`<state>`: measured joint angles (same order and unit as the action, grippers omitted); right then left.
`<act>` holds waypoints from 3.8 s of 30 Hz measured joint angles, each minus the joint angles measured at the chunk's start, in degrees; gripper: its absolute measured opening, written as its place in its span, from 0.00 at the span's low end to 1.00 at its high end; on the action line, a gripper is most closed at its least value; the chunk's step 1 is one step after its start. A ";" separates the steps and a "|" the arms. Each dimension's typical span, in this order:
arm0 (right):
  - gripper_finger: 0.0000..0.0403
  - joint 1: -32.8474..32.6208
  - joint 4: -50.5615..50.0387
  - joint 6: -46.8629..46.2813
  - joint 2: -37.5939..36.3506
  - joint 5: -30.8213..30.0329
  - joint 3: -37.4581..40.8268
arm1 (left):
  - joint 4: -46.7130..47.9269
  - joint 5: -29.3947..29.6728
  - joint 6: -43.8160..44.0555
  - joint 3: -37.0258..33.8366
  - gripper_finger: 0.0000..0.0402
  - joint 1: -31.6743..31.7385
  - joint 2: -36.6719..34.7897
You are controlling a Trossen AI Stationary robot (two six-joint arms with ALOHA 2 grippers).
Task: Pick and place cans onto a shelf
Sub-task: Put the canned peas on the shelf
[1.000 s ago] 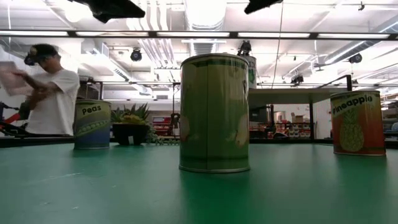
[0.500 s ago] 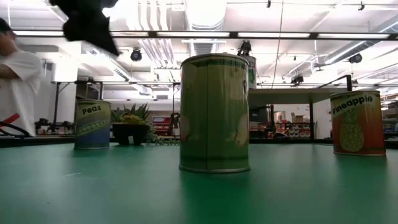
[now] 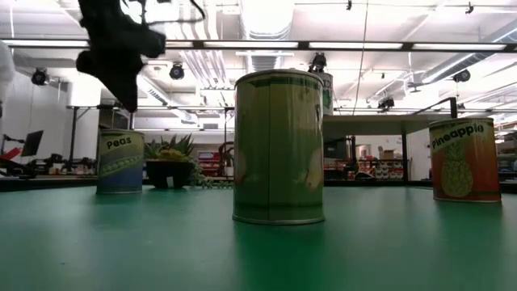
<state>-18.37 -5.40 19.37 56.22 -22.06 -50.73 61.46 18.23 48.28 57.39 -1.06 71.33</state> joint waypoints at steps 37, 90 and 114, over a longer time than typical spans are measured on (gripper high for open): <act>0.81 0.00 -0.25 0.95 -0.34 0.00 0.91 | 0.96 -0.67 1.13 -2.23 0.84 4.32 3.05; 0.81 0.02 -4.62 -1.28 -4.80 -0.49 2.63 | 26.97 3.53 -13.98 55.81 0.77 -1.42 20.70; 0.81 0.00 -2.84 -2.06 -16.38 9.03 8.12 | 3.70 4.82 -46.10 72.87 0.77 -2.25 33.46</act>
<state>-18.37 -8.24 17.31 39.84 -13.04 -42.61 65.16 23.05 2.17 130.25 -3.31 104.79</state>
